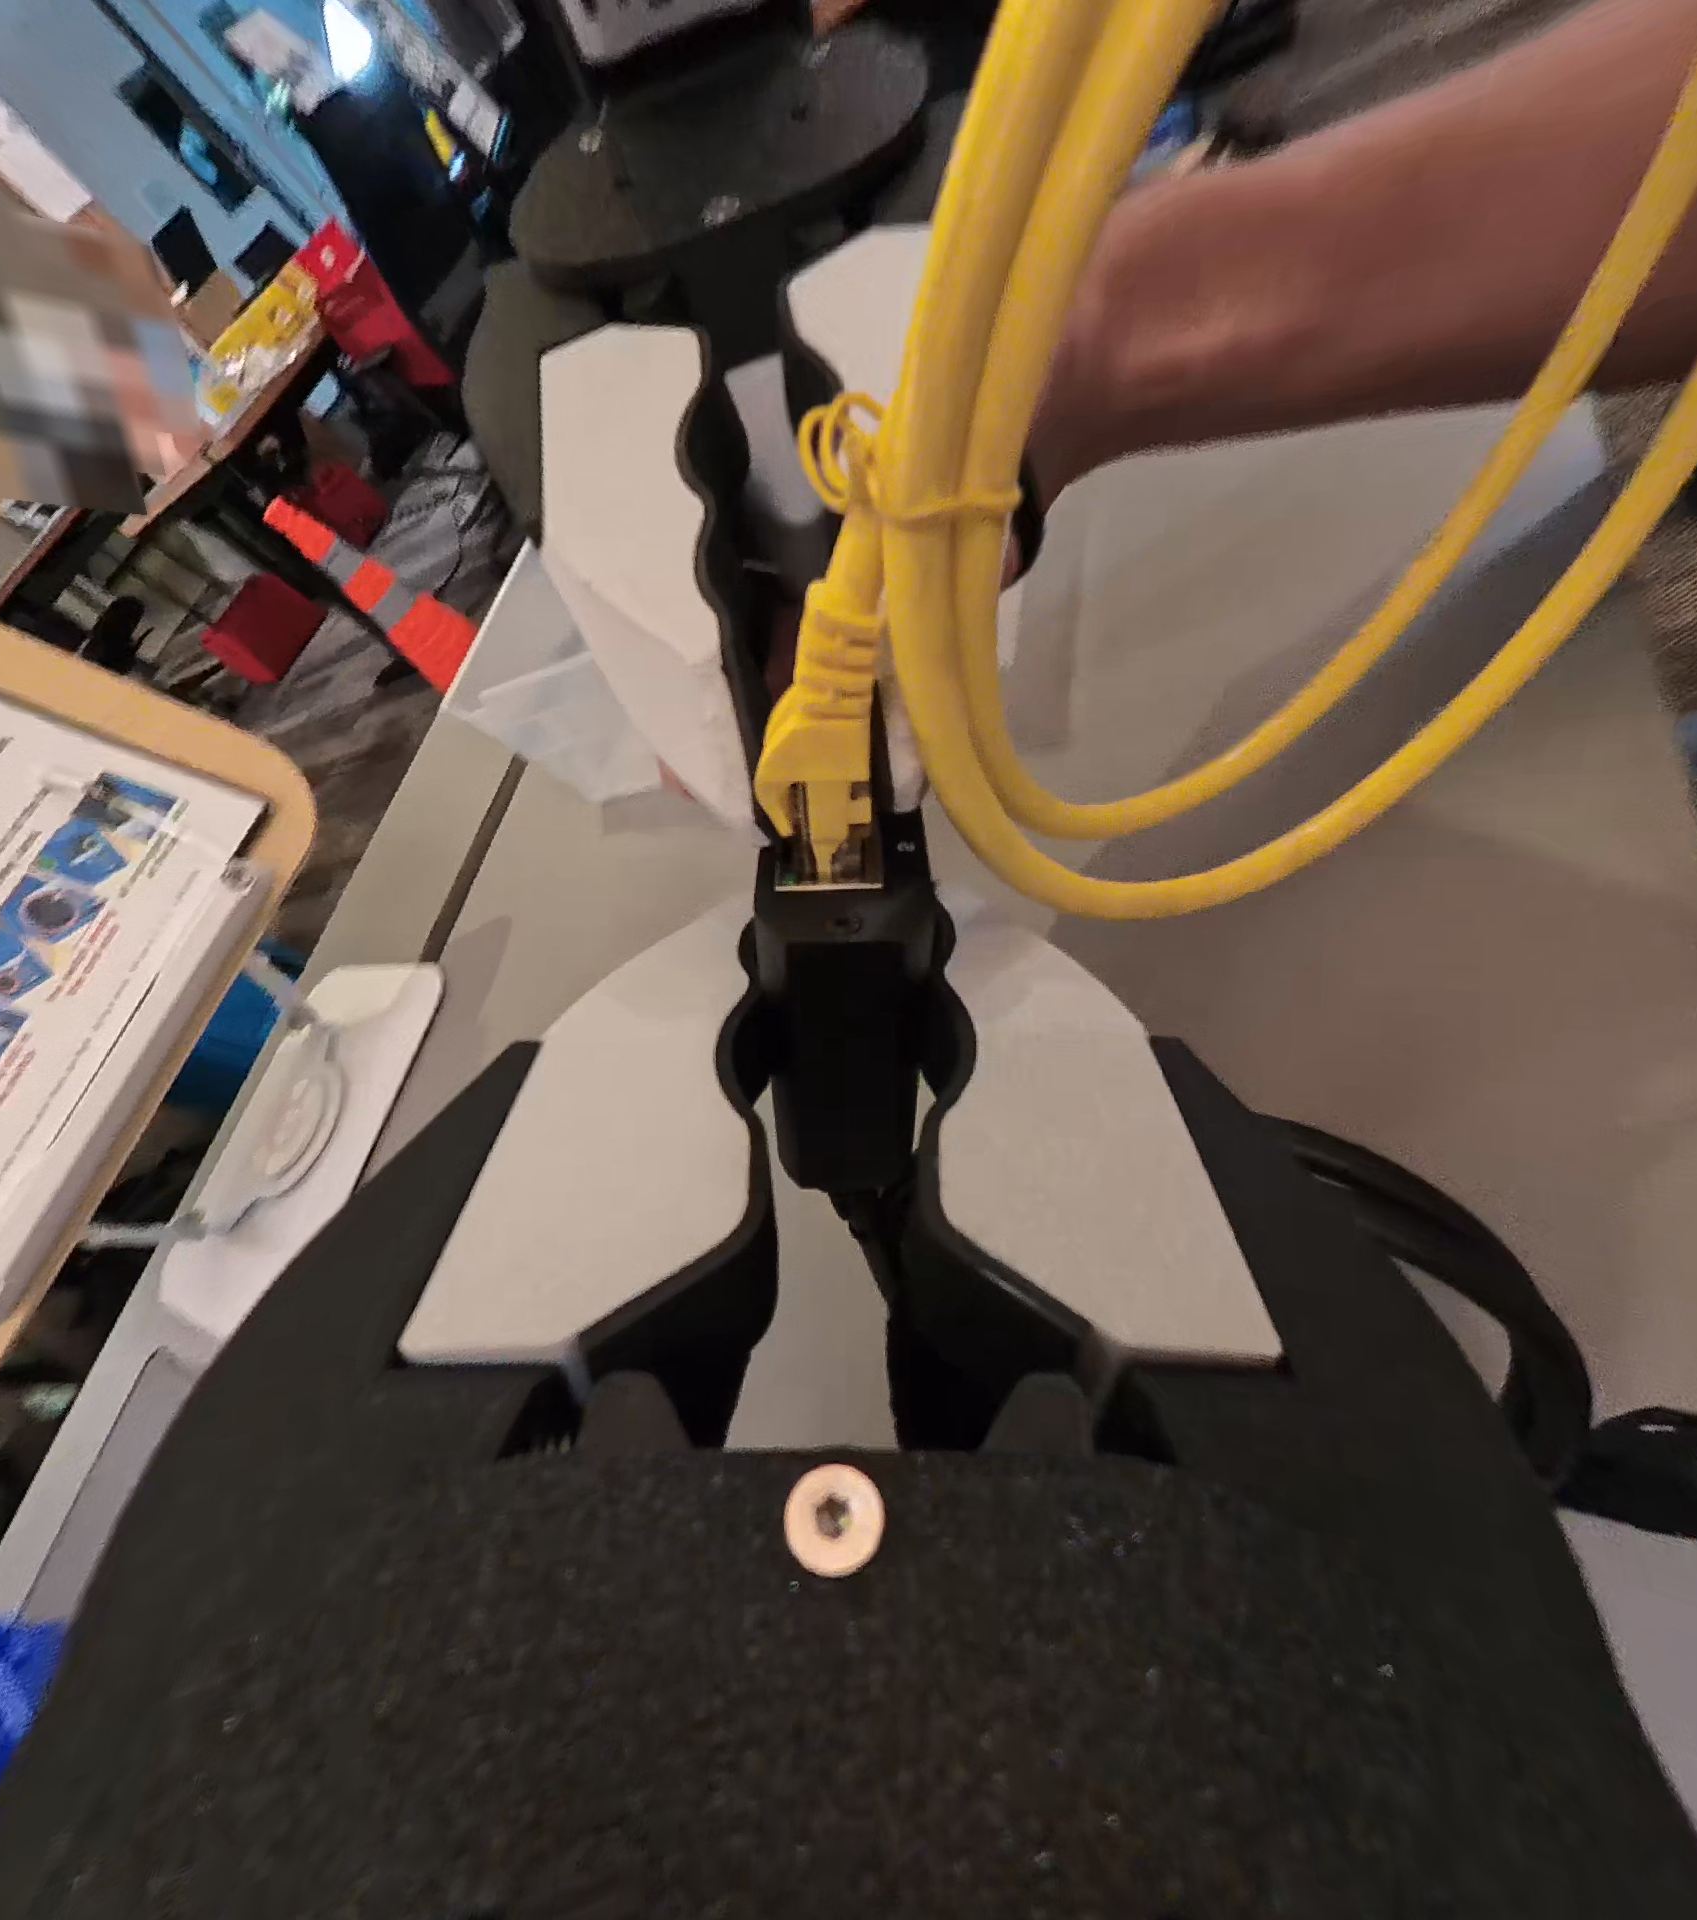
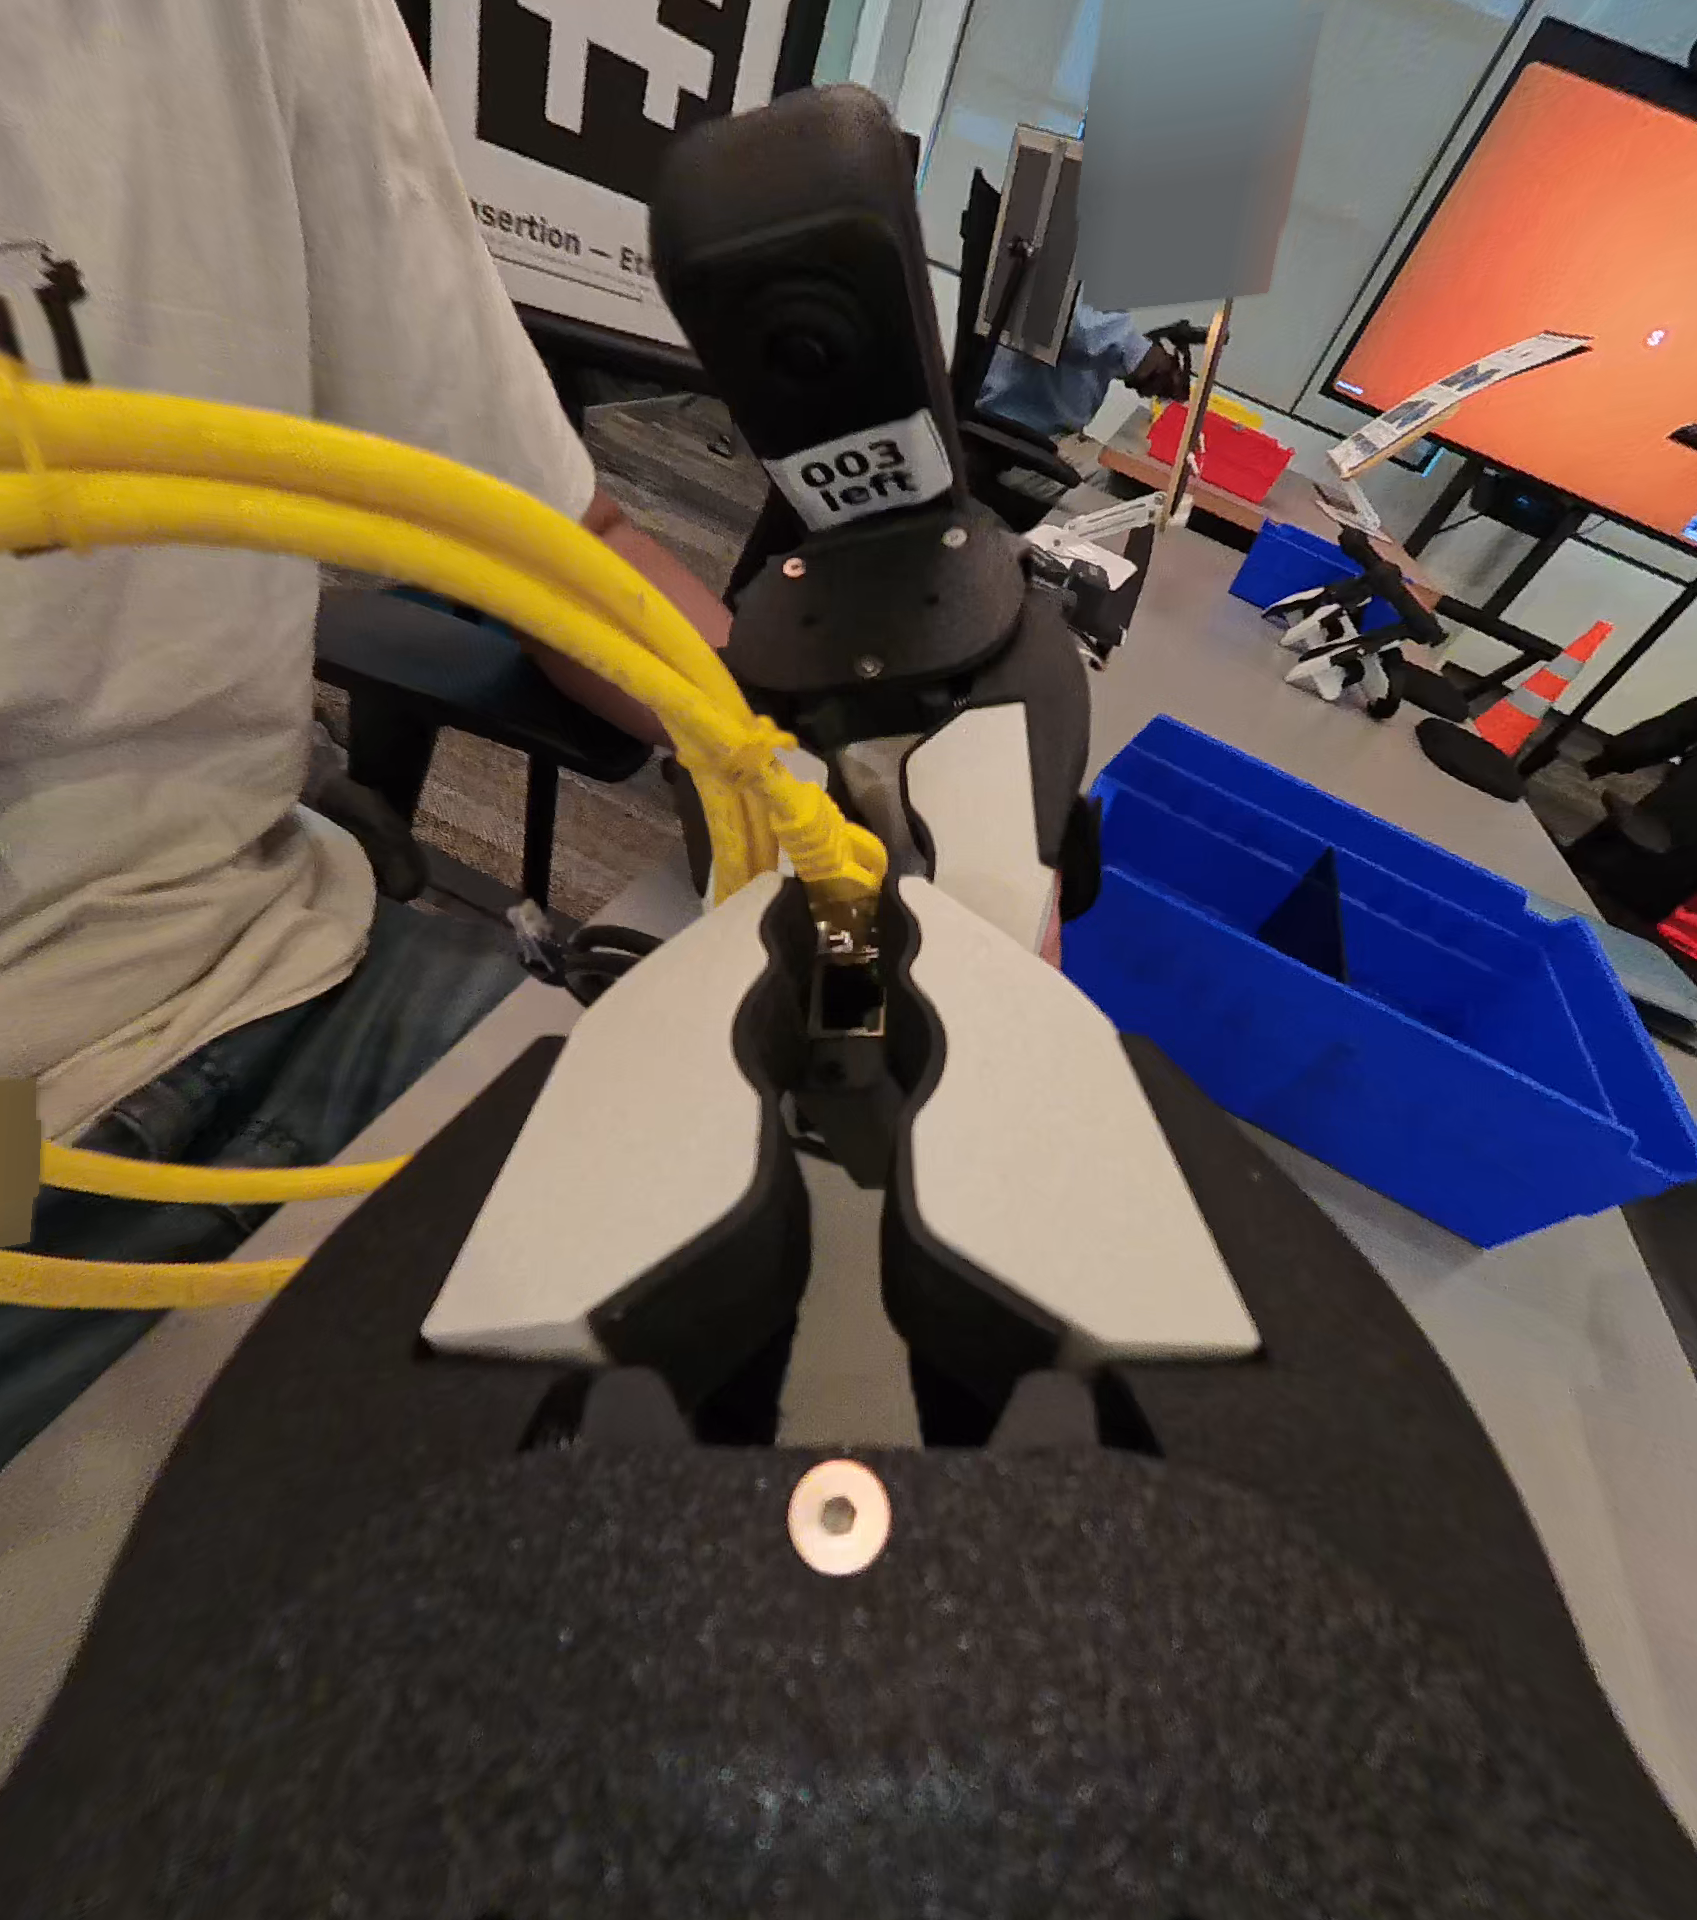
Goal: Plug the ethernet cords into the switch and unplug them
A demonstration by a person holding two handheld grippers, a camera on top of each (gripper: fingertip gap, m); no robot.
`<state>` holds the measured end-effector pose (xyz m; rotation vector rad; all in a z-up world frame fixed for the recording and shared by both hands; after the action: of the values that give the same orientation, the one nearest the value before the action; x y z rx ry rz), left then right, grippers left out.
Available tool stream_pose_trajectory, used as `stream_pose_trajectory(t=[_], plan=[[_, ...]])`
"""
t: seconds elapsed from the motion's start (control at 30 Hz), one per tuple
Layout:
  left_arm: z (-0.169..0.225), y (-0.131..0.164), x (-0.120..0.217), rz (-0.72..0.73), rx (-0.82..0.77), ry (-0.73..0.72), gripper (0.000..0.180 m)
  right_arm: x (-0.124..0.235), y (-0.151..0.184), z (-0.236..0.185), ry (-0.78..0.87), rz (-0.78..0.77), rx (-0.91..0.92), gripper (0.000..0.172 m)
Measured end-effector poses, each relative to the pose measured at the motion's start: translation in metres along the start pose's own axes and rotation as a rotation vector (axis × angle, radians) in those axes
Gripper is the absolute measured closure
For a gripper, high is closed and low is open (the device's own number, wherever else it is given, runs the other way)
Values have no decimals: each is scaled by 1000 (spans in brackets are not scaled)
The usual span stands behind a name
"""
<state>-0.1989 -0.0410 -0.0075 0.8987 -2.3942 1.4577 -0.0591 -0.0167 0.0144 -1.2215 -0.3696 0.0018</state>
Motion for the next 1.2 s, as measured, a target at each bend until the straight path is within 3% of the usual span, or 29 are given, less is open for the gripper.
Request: stream_pose_trajectory(t=[0.07, 0.13, 0.23, 0.33, 0.43, 0.7, 0.87, 1.2], plan=[[-7, 8, -2, -85, -17, -80, 155, 0, 7, 5, 69, -61, -31, 159], [-15, 16, 1, -156, -74, -209, 156, 4, 14, 10, 176, -179, -25, 172], [-26, 26, 6, -308, -192, -428, 156, 27, 18, 22, 386, -336, -48, 166], [-31, 29, 5, -422, -257, -578, 156, 46, 1, 34, 488, -298, -280, 148], [-28, 30, -1, -491, -324, -662, 156, 34, -19, 31, 439, -252, -445, 142], [-19, 30, -10, -592, -425, -761, 155, -24, -5, 27, 430, -435, -522, 146], [-19, 29, -11, -621, -438, -785, 155, -31, 2, 29, 455, -446, -524, 159], [-21, 34, -15, -683, -414, -785, 155, -29, 7, 26, 484, -426, -566, 159]])
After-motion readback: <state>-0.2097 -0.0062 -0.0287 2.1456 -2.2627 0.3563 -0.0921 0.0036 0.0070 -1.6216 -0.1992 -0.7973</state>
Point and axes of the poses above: each gripper's, where its closed fingertips meet, x back along the fingers, y out of its underside, z = x × y across the jaws, the point moved 9 cm from there along x, back along the fingers, and after that the axes turned 6 degrees about -z, right-handed, at the moved point
